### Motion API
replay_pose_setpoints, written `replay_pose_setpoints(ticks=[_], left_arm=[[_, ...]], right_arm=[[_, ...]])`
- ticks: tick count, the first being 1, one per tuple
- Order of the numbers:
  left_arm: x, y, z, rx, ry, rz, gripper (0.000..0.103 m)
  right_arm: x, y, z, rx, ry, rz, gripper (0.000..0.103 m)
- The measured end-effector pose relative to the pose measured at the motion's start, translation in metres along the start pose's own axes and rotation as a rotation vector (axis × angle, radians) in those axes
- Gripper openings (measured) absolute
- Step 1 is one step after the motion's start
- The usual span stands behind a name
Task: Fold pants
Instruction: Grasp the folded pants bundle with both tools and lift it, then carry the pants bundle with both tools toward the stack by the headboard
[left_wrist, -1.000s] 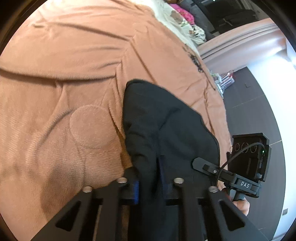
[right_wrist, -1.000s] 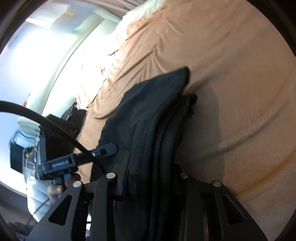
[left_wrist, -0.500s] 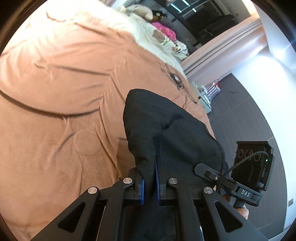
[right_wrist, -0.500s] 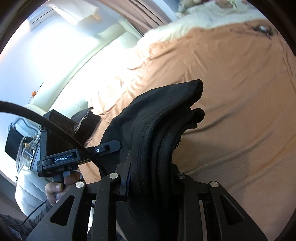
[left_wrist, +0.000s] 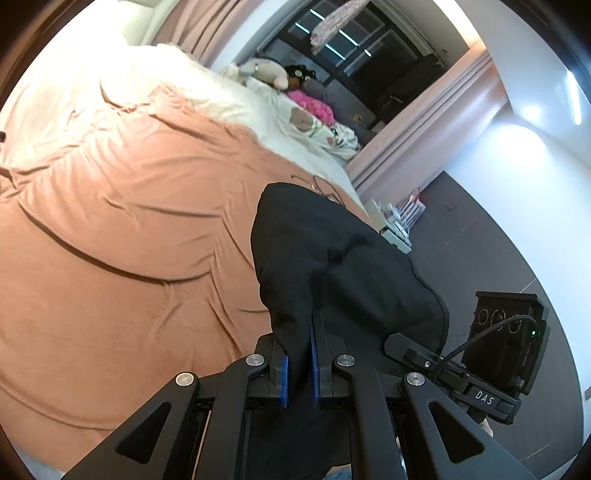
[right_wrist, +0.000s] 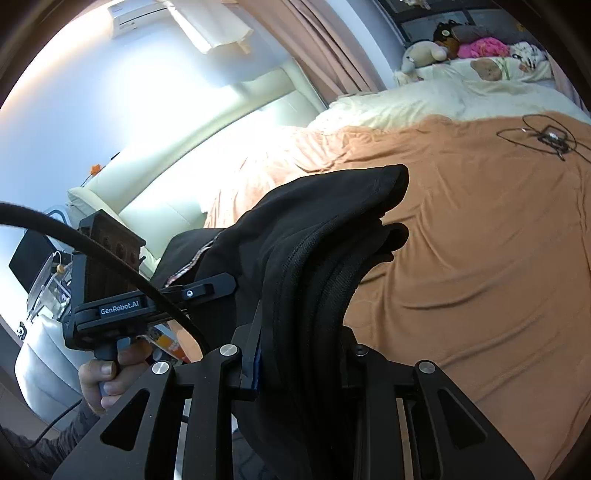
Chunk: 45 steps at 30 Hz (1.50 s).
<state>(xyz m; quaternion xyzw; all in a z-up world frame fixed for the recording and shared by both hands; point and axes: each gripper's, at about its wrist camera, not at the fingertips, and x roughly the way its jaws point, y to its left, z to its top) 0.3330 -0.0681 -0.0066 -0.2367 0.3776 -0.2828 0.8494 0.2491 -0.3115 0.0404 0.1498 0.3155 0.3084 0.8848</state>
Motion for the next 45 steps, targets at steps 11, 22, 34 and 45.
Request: replay_pose_setpoints(ticks=[11,22,34,45], left_arm=[[-0.074,0.019,0.013,0.000,-0.093,0.007,0.009],[-0.135,0.051,0.030,0.015,-0.163,0.051,0.009],[-0.207,0.097,0.038,0.000,-0.260,0.087,0.009],[-0.266,0.151,0.044,-0.045,-0.336,0.157,0.009]], right_arm=[[0.016,0.052,0.003,-0.067,-0.019,0.008,0.022],[0.054,0.120,0.006,-0.105,-0.034,-0.006,0.022],[0.093,0.186,-0.003,-0.178,-0.085,-0.012,0.022],[0.144,0.219,-0.004,-0.230,-0.065,0.041,0.022]])
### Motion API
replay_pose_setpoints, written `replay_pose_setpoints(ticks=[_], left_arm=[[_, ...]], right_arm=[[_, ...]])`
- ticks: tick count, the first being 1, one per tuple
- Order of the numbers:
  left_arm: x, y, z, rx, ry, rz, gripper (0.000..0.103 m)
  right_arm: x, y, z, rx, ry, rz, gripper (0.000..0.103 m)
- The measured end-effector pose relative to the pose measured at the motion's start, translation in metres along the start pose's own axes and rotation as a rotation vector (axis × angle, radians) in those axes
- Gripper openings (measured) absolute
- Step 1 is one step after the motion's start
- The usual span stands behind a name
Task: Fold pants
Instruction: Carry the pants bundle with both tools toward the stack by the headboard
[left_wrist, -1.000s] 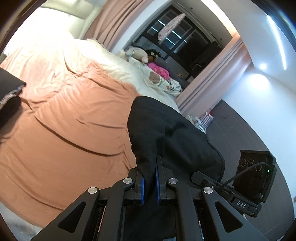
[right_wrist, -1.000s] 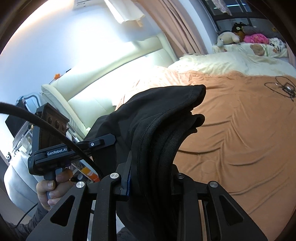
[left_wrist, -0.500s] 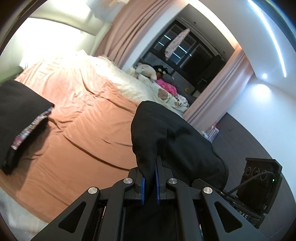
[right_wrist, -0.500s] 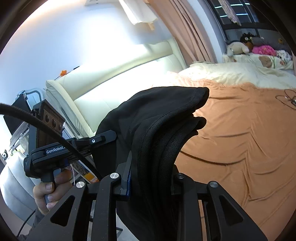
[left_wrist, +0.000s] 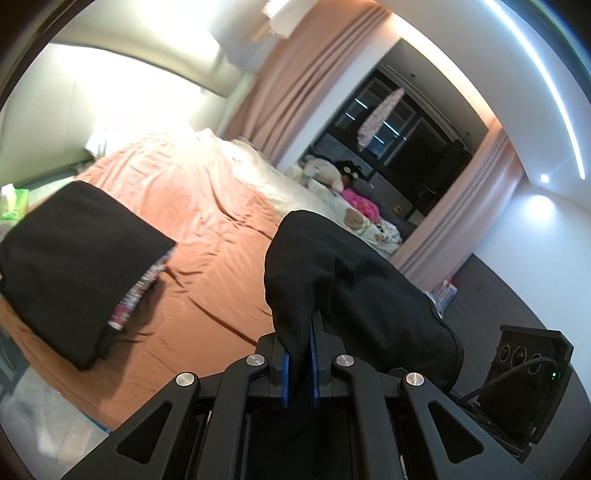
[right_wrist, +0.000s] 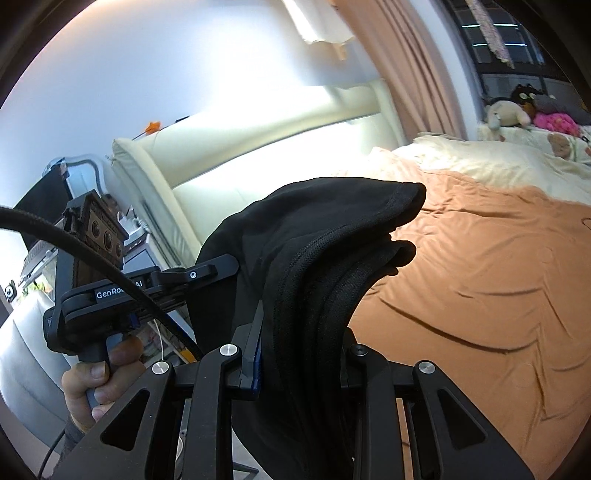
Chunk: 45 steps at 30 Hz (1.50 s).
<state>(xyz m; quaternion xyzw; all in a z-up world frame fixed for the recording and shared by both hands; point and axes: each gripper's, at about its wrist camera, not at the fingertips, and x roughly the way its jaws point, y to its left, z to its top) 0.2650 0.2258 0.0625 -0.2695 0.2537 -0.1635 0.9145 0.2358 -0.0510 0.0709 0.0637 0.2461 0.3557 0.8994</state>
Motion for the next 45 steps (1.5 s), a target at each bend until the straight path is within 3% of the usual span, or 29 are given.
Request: replay_pose_setpoints(ticks=[26,35,45], left_arm=[[-0.052,0.156,0.087,-0.101,-0.135,0.204,0.009],[-0.035,0.197,0.123,-0.125,-0.134,0.288,0.009],[0.021,0.227,0.140,-0.137,-0.066,0.341,0.009]], right_arm=[[0.176,0.047,0.047,-0.087,0.096,0.187,0.022],[0.233,0.046,0.056,-0.115,0.139,0.234,0.022],[0.288,0.005,0.066,-0.059,0.185,0.232,0.022]])
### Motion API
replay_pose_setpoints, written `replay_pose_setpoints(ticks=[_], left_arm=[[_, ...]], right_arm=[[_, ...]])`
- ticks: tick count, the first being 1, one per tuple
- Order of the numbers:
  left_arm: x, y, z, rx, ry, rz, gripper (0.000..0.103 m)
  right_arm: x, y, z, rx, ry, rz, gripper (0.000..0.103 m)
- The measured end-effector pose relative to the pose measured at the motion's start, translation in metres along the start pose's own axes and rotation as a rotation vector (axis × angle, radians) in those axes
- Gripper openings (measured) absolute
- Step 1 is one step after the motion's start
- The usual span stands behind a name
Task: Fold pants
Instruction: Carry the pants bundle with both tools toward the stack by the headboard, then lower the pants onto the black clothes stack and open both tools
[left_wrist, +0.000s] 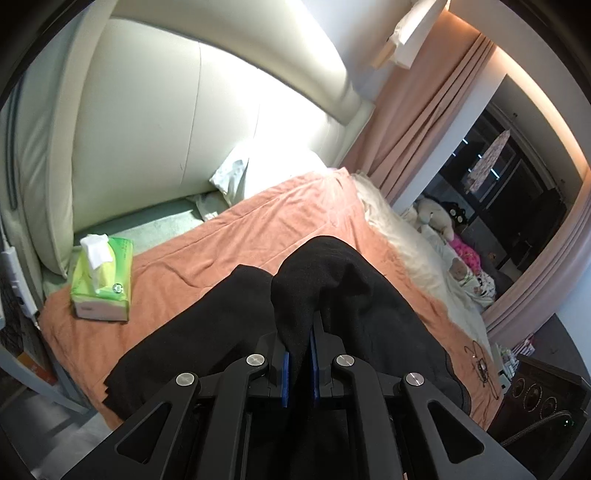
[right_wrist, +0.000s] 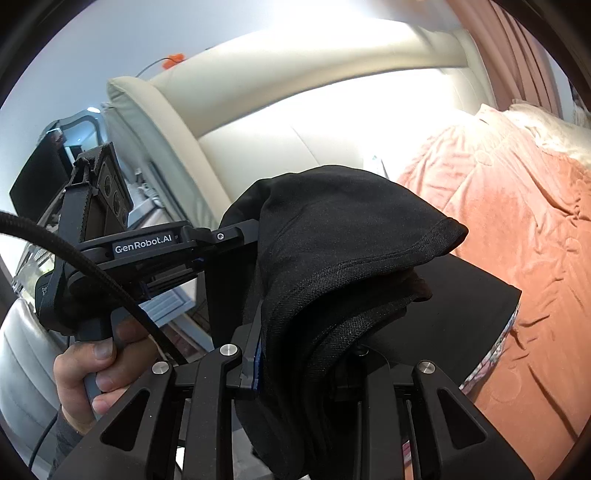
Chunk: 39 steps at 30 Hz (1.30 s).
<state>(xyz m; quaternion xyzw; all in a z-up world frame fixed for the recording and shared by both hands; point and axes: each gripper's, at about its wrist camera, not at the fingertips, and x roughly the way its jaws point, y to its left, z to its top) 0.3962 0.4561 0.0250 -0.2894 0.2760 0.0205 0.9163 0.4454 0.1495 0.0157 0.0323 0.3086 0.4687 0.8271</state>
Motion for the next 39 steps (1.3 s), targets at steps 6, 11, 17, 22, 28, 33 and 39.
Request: replay_pose_setpoints(ticks=[6,11,17,22,28,33,39], left_arm=[[0.041,0.000,0.008,0.006,0.046,0.029,0.009],[0.072,-0.008,0.014,0.026,0.073,0.046,0.009],[0.112,-0.007,0.016,0.047,0.121,0.158,0.031],[0.108,0.009,0.006,0.048,0.138,0.203,0.053],[0.080,0.031,-0.006,0.037,0.132,0.228,0.055],[0.061,0.048,-0.016,0.030,0.131,0.262,0.056],[0.044,0.067,-0.025,-0.021,0.127,0.232,0.056]], right_arm=[[0.019,-0.033,0.009,0.031,0.027,-0.007,0.022],[0.029,-0.053,0.015,0.049,0.016,-0.021,0.022],[0.051,-0.073,0.018,0.041,0.065,-0.135,0.036],[0.049,-0.106,0.005,0.147,0.119,-0.169,0.063],[0.025,-0.132,0.001,0.242,0.099,-0.149,0.063],[-0.001,-0.135,0.007,0.220,0.039,-0.152,0.063],[-0.004,-0.112,0.011,0.133,0.039,-0.094,0.039]])
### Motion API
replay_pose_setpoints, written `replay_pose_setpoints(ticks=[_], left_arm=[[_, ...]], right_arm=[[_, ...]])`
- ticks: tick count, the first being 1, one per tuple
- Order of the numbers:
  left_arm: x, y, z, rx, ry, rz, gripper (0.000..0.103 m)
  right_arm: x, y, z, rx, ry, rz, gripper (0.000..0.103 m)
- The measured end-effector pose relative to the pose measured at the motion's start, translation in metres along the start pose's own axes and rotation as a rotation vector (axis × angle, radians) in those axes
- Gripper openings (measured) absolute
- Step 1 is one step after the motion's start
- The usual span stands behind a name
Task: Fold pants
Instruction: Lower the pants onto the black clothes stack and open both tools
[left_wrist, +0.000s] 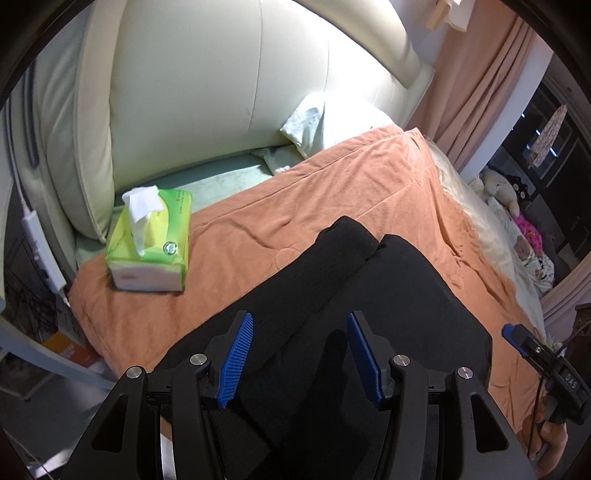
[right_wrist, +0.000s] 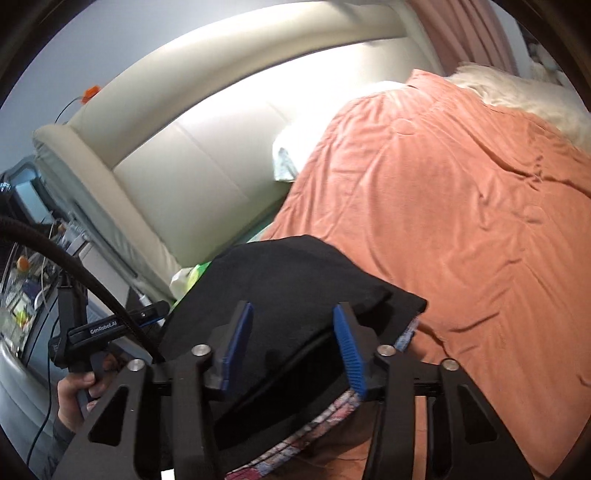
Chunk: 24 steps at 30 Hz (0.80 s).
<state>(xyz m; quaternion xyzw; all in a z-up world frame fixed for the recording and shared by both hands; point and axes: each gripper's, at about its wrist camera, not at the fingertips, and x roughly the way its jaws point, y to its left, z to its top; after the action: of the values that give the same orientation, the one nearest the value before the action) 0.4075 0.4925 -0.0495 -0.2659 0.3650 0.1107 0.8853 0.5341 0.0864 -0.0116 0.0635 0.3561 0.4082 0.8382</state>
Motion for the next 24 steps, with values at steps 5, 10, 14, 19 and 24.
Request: replay_pose_setpoints(ticks=[5,10,14,19,24], left_arm=[[-0.001,0.006,-0.016,0.007,0.004,-0.020,0.056],[0.009,0.020,-0.025,-0.040,0.020,-0.023,0.056],[0.022,0.025,-0.030,-0.096,0.067,-0.084,0.037],[0.018,0.013,-0.029,-0.081,0.065,-0.035,0.032],[-0.001,-0.003,-0.028,-0.035,0.049,0.009,0.032]], right_arm=[[0.016,0.018,0.002,-0.062,0.026,0.015,0.035],[0.042,0.028,0.000,-0.141,0.063,0.038,0.035],[0.060,0.019,-0.013,-0.186,0.111,0.004,0.035],[0.057,0.005,-0.021,-0.176,0.121,0.002,0.032],[0.048,0.001,-0.035,-0.192,0.180,-0.056,0.032]])
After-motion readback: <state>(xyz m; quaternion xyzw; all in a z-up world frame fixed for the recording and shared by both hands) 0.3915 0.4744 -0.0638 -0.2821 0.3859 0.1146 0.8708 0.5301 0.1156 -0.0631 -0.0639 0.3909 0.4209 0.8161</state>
